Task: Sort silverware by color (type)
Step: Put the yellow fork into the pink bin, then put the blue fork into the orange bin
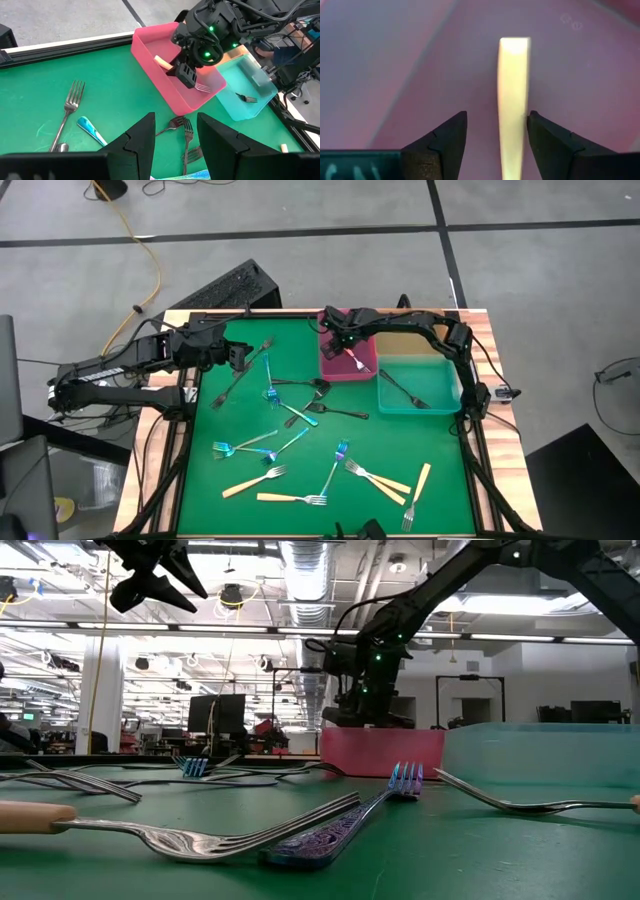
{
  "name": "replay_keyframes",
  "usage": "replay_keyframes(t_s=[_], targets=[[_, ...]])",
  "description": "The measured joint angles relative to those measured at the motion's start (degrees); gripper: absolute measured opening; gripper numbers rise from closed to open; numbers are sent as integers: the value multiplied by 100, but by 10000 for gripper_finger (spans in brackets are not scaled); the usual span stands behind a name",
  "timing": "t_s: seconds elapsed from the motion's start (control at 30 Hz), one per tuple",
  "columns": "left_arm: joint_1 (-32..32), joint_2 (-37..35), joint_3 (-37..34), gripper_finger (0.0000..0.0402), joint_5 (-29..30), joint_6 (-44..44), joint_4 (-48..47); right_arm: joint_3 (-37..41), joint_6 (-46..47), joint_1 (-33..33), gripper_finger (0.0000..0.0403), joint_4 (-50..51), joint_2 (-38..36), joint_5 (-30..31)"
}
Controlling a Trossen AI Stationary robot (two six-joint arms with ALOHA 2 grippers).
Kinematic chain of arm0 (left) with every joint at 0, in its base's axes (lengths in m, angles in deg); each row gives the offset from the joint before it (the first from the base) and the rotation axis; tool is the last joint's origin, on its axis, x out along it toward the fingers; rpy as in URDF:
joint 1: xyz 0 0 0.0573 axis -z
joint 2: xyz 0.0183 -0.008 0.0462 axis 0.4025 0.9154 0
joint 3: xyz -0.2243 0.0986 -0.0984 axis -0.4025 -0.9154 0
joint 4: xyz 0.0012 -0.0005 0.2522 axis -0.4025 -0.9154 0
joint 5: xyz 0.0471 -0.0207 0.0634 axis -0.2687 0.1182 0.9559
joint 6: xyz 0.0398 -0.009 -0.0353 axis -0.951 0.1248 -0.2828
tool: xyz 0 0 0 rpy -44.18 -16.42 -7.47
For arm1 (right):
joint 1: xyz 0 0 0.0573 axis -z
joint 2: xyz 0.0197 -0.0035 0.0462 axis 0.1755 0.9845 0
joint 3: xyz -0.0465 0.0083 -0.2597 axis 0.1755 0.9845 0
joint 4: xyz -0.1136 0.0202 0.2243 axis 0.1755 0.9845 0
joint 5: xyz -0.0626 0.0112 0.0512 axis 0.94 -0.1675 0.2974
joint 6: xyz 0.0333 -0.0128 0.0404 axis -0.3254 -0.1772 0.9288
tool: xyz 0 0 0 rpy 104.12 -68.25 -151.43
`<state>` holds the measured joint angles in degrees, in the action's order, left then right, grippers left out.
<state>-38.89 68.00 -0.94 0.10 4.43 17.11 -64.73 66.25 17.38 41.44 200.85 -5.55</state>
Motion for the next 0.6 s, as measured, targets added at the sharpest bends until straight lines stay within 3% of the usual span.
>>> replay_keyframes(t_s=[0.37, 0.6], targets=[[0, 0, 0, 129, -1, -2, 0, -23, -48, 0, 228, 160, 0, 0], [0, 0, 0, 129, -2, 0, -85, -916, -598, -2, 226, 762, -4, -14]])
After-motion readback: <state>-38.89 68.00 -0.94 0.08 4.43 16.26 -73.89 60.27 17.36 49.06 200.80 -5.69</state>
